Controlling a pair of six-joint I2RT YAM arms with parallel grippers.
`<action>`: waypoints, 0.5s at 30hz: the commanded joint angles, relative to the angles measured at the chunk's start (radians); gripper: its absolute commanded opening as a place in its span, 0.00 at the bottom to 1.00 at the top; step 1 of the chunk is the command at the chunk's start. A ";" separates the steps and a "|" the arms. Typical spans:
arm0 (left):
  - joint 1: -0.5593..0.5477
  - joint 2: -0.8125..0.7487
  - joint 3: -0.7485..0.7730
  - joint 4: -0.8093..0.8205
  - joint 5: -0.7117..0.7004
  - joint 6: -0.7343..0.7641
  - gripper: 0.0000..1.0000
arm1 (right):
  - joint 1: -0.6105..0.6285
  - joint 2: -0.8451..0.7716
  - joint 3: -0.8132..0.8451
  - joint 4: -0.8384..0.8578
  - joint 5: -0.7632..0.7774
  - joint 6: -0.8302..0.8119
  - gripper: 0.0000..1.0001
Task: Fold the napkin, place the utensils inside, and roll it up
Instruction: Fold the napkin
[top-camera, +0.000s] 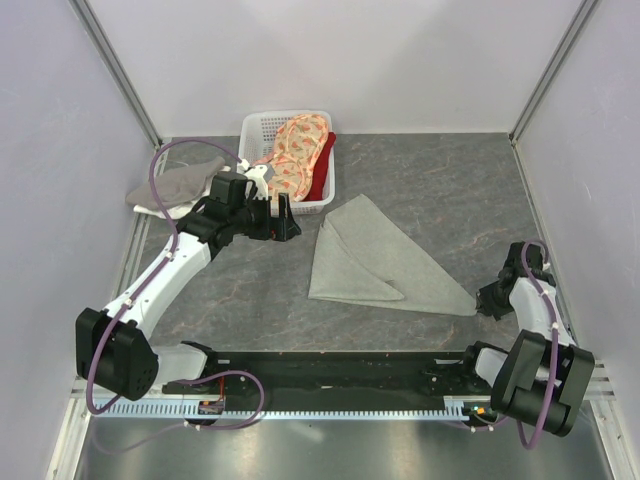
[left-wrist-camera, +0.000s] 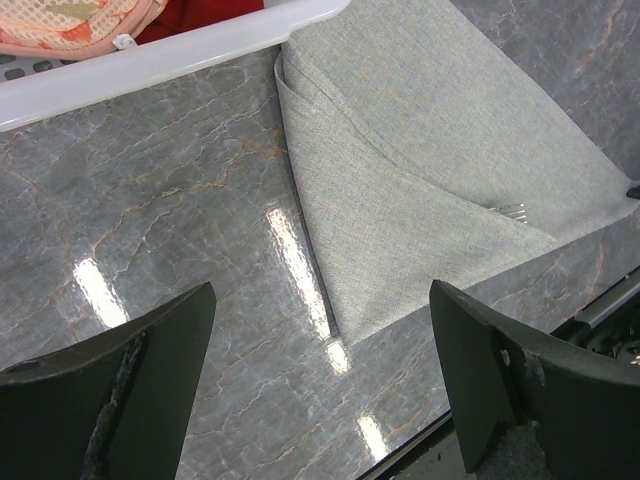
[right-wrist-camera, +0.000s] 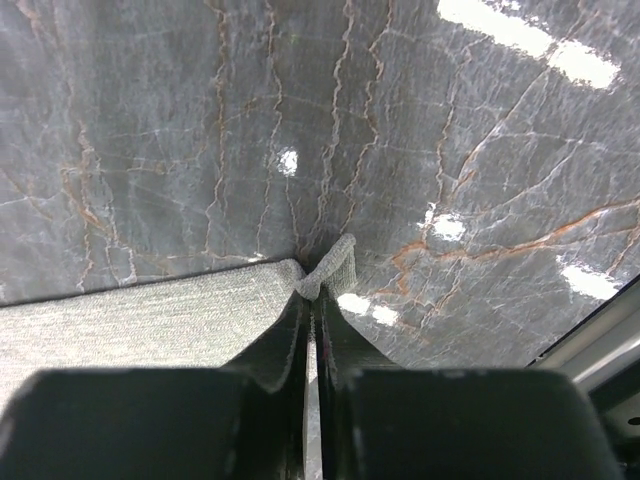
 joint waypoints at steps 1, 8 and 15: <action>0.002 0.001 0.026 0.019 0.035 0.025 0.94 | -0.006 -0.036 0.000 0.011 -0.005 -0.003 0.02; 0.002 0.004 0.022 0.027 0.053 0.017 0.94 | 0.029 -0.094 0.019 0.027 -0.044 -0.040 0.00; 0.002 0.007 0.019 0.031 0.064 0.017 0.94 | 0.220 -0.154 0.095 0.098 0.005 0.003 0.00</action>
